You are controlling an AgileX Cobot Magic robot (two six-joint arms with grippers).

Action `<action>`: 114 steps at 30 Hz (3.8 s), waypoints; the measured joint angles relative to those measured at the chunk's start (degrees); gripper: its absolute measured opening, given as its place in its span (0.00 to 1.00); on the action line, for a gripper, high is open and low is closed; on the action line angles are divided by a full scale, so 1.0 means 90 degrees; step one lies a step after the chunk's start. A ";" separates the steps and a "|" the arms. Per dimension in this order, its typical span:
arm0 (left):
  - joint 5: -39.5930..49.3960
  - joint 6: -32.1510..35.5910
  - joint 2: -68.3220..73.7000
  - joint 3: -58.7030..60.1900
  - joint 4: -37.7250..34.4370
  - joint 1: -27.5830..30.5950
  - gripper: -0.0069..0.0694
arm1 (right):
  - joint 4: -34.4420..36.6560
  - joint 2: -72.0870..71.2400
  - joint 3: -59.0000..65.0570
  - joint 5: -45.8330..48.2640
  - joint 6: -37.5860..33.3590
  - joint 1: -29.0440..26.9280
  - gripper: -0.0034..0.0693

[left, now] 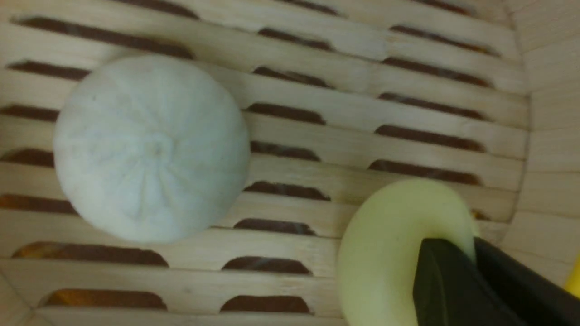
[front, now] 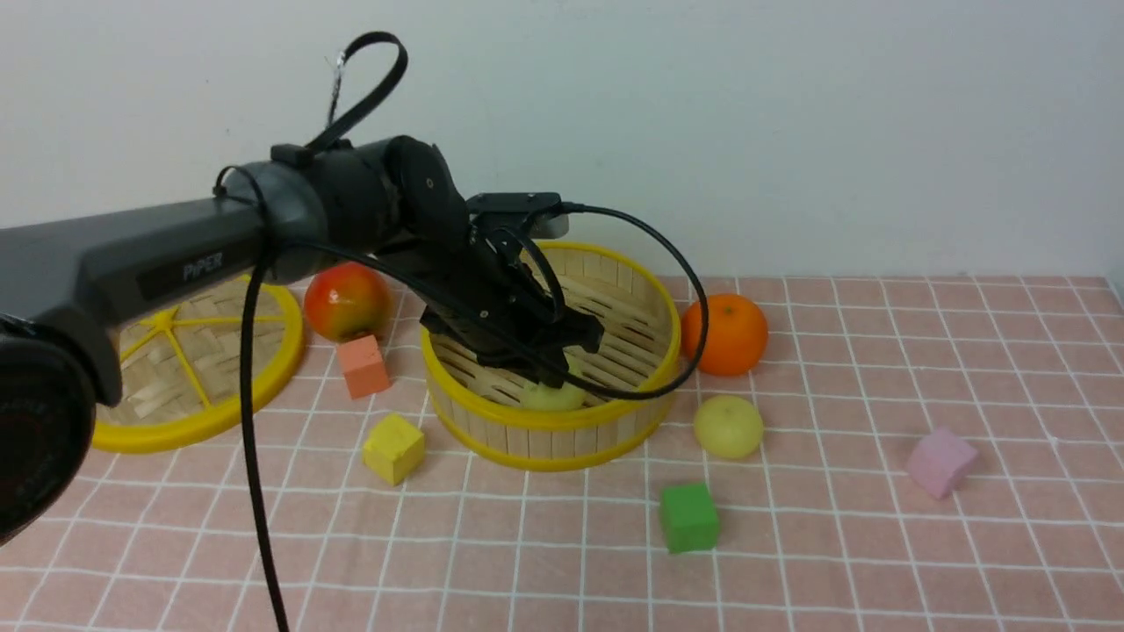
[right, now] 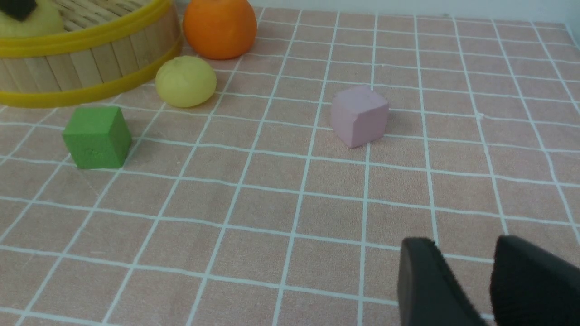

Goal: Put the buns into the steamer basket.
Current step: Use the left arm to put the steamed stuffed bun into the steamer, then use the right arm to grab a steamed stuffed bun

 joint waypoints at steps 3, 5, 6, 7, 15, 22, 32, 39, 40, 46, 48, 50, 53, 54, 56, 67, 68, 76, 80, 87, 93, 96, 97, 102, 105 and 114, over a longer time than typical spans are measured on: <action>0.0000 0.0000 0.0009 -0.0006 0.0000 0.0000 0.25 | 0.0000 0.0000 0.0000 0.0000 0.0000 0.0000 0.38; 0.0012 -0.0006 -0.0012 -0.0048 0.0000 0.0000 0.42 | 0.0000 0.0000 0.0000 0.0000 0.0000 0.0000 0.38; 0.0077 -0.0051 -0.0062 -0.0076 0.0000 0.0000 0.54 | 0.0000 0.0000 0.0000 0.0000 0.0000 0.0000 0.38; 0.0156 -0.0100 -0.0128 -0.0110 0.0006 0.0007 0.62 | 0.0000 0.0000 0.0000 0.0000 0.0000 0.0000 0.38; 0.0727 -0.0661 -0.1767 -0.0177 0.0415 -0.0060 0.61 | 0.0000 0.0000 0.0000 0.0000 0.0000 0.0000 0.38; 0.0561 -0.0812 -0.4250 0.1204 0.0781 -0.0204 0.07 | 0.0000 0.0000 0.0000 0.0000 0.0000 0.0000 0.38; -0.1298 -0.0836 -0.7650 0.5289 0.0778 -0.0204 0.07 | 0.0000 0.0000 0.0000 0.0000 0.0000 0.0000 0.38; -0.3200 -0.0836 -1.0184 0.7940 0.0460 -0.0204 0.07 | 0.0000 0.0000 0.0000 0.0000 0.0000 0.0000 0.38; -0.3394 -0.0836 -1.0451 0.8169 0.0417 -0.0204 0.07 | 0.0000 0.0000 0.0000 0.0000 0.0000 0.0000 0.38; -0.3908 -0.0836 -1.1891 0.9223 0.0308 -0.0204 0.07 | 0.0027 0.0000 0.0000 -0.0007 0.0000 0.0000 0.38; -0.3908 -0.0836 -1.2106 0.9433 0.0302 -0.0204 0.07 | 0.0327 0.0000 0.0000 -0.0075 0.0030 0.0000 0.38; -0.3908 -0.0836 -1.2170 0.9572 0.0302 -0.0204 0.07 | 0.0885 0.0000 0.0039 -0.0235 0.0135 0.0000 0.38; -0.3864 -0.0836 -1.2201 0.9700 0.0302 -0.0204 0.07 | 0.2127 0.0000 0.0065 -0.0542 0.0453 0.0000 0.38; -0.3850 -0.0836 -1.2201 0.9726 0.0302 -0.0204 0.07 | 0.2608 0.0000 0.0065 -0.0687 0.0541 0.0000 0.38; -0.3743 -0.0836 -1.2201 0.9743 0.0290 -0.0204 0.07 | 0.3485 0.0000 0.0065 -0.0984 0.0636 0.0000 0.38; -0.3590 -0.0840 -1.2201 0.9743 0.0290 -0.0204 0.07 | 0.4180 0.1581 -0.1875 0.1206 -0.0575 0.0000 0.21; -0.3590 -0.0840 -1.2201 0.9743 0.0290 -0.0204 0.07 | 0.3942 0.2102 -0.2300 0.1681 -0.0742 0.0000 0.18; -0.3578 -0.0840 -1.2201 0.9743 0.0290 -0.0204 0.07 | 0.2420 0.5971 -0.4834 0.3398 -0.1047 0.0000 0.05; -0.3578 -0.0840 -1.2201 0.9743 0.0290 -0.0204 0.07 | 0.2312 0.7326 -0.5614 0.3445 -0.0983 0.0247 0.05; -0.3578 -0.0840 -1.2201 0.9743 0.0290 -0.0204 0.07 | 0.0929 0.9620 -0.7349 0.3317 0.0038 0.1783 0.06; -0.3578 -0.0840 -1.2201 0.9743 0.0290 -0.0204 0.07 | -0.0259 1.1196 -0.8830 0.3357 0.0920 0.2357 0.18; -0.3578 -0.0840 -1.2201 0.9743 0.0290 -0.0204 0.07 | -0.0410 1.1887 -0.9441 0.3364 0.1053 0.2365 0.30; -0.3578 -0.0840 -1.2201 0.9743 0.0290 -0.0204 0.07 | -0.0428 1.2099 -0.9606 0.3379 0.1077 0.2360 0.34; -0.3578 -0.0840 -1.2201 0.9743 0.0290 -0.0204 0.07 | -0.0469 1.2837 -1.0120 0.3357 0.1096 0.2360 0.48; -0.3578 -0.0840 -1.2201 0.9743 0.0290 -0.0204 0.08 | -0.0469 1.3038 -1.0274 0.3240 0.1114 0.2349 0.50; -0.3578 -0.0840 -1.2201 0.9743 0.0288 -0.0204 0.09 | -0.0463 1.3340 -1.0348 0.2771 0.1146 0.2256 0.50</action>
